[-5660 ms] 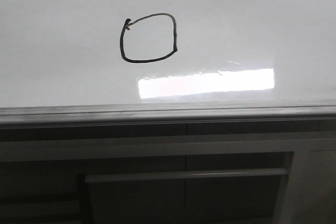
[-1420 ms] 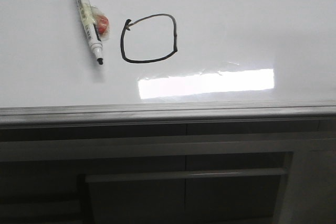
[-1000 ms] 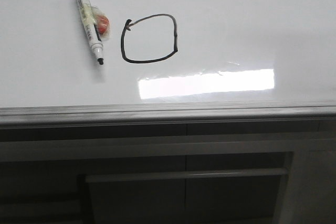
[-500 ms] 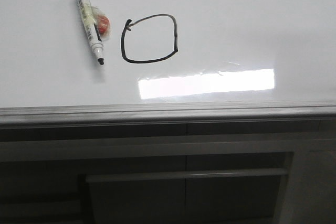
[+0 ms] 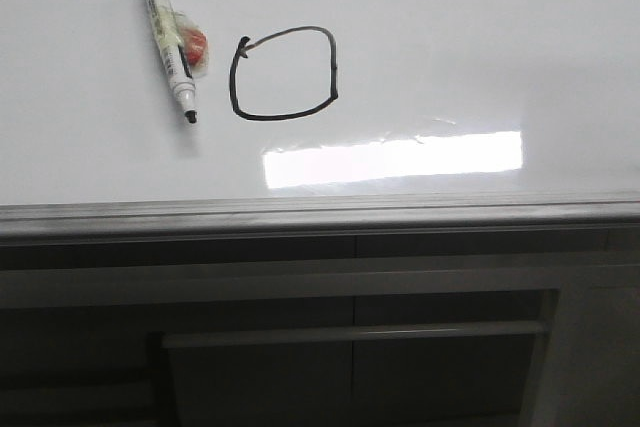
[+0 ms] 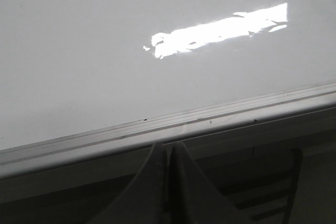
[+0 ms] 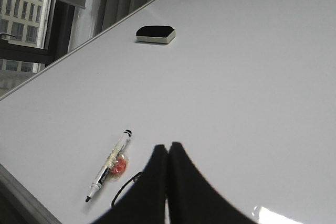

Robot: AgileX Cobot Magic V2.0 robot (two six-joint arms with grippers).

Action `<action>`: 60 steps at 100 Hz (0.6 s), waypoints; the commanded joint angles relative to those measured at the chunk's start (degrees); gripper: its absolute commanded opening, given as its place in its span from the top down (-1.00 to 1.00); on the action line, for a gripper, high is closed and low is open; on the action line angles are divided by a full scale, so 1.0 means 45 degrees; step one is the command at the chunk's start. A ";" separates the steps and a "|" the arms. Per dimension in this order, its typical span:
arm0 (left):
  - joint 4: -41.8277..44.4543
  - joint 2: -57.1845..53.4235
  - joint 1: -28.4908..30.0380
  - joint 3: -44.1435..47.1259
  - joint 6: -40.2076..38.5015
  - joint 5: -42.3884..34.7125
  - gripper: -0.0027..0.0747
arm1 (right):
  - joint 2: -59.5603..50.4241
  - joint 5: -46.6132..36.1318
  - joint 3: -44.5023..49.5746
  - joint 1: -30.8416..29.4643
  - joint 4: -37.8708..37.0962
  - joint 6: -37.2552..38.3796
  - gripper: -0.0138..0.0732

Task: Write number 0 on whiteboard

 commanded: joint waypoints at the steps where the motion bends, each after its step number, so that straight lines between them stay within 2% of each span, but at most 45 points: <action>1: -0.0035 -0.0378 0.0030 0.0408 -0.0122 -0.1056 0.98 | 0.0106 -0.0912 -0.0342 -0.0071 -0.0035 0.0020 0.84; 48: -0.0035 -0.0378 0.0030 0.0408 -0.0122 -0.1056 0.98 | 0.0106 -0.0709 0.0016 -0.0071 0.0089 0.0020 0.84; 60: -0.0035 -0.0378 0.0030 0.0408 -0.0122 -0.1056 0.98 | 0.0106 -0.0735 0.0637 -0.0685 -0.0116 0.0020 0.84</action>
